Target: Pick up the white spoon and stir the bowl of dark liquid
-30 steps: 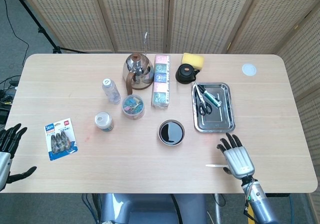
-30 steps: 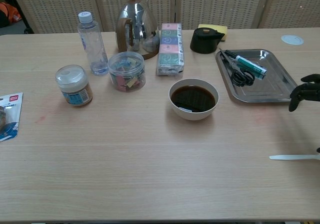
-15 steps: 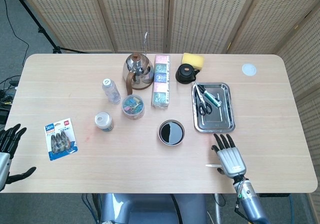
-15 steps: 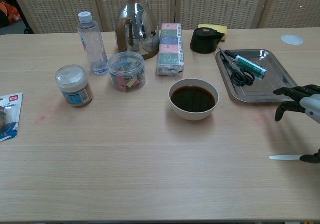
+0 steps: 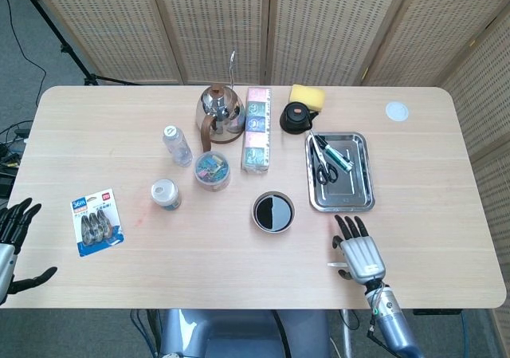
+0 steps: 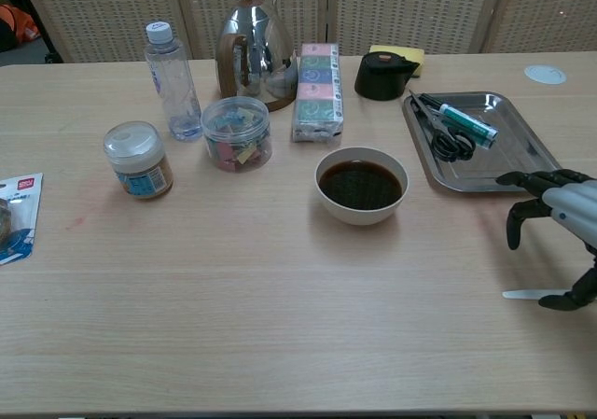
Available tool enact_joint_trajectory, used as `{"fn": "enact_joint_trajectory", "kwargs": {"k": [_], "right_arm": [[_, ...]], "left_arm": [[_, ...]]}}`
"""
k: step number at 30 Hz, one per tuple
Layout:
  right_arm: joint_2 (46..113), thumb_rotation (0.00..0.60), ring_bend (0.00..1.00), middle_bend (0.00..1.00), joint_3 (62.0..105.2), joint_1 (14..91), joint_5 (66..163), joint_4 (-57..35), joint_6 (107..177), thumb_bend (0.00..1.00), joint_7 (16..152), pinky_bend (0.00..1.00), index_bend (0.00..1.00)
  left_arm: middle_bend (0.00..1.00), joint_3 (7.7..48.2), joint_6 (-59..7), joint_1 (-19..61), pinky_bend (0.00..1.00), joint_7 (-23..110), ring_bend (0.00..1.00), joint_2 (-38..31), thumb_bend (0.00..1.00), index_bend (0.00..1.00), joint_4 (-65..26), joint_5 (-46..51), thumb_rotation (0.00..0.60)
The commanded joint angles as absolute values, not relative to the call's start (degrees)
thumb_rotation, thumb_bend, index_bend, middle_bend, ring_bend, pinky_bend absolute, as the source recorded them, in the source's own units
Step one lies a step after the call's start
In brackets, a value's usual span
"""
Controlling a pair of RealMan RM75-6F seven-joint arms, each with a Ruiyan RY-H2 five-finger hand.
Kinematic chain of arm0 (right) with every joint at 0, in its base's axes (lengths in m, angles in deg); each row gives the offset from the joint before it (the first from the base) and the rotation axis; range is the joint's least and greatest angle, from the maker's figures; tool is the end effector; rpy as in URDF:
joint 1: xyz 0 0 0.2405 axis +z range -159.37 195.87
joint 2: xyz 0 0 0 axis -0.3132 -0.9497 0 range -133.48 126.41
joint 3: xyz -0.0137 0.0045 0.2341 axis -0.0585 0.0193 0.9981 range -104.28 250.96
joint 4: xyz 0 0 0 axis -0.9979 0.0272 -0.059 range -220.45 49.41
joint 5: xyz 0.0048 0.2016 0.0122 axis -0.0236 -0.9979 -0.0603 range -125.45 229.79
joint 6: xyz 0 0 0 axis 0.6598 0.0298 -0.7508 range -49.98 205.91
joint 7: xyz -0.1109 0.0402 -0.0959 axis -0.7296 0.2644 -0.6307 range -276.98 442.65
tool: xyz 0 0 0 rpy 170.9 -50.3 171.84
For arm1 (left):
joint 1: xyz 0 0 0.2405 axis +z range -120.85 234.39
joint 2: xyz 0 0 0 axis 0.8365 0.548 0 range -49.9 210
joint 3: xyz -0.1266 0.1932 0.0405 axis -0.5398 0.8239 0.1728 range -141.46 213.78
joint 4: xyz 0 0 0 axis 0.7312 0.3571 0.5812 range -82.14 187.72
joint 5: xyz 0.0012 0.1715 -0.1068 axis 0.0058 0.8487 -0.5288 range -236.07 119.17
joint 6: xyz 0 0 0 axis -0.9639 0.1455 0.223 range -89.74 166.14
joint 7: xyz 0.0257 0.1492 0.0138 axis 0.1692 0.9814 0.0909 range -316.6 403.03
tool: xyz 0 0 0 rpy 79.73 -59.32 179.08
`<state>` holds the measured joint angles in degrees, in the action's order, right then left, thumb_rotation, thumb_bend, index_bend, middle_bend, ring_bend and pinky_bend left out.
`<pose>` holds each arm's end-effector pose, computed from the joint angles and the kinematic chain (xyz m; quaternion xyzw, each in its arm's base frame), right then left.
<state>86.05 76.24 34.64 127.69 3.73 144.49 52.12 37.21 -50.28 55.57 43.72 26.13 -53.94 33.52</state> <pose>-0.2218 -0.2196 -0.0124 0.7211 -0.3925 0.2880 0.4930 -0.2514 0.1536 0.1802 -0.6002 -0.4065 -0.4054 0.5569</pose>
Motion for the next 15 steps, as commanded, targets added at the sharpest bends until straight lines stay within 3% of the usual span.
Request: {"fn": "enact_joint_trajectory", "kwargs": {"k": [1,9,15], "right_arm": [[86.3,0.600,0.00,0.03,76.2,34.8,127.4,3.8,144.2,0.20,52.3,0.00,0.45],[87.5,0.600,0.00,0.03,75.5,35.4,127.3,3.4,143.7,0.26,53.1,0.00,0.46],[88.0,0.600,0.00,0.03,75.0,35.7,127.6,3.4,143.7,0.36,53.4,0.00,0.48]], "left_arm": [[0.00,37.2,-50.2,55.5,0.00,43.7,0.00,26.1,0.00,0.00,-53.9,33.5,0.600],[0.00,37.2,-50.3,55.6,0.00,43.3,0.00,26.3,0.00,0.00,-53.9,33.5,0.600],[0.00,37.2,-50.3,55.6,0.00,43.2,0.00,26.3,0.00,0.00,-53.9,33.5,0.600]]}}
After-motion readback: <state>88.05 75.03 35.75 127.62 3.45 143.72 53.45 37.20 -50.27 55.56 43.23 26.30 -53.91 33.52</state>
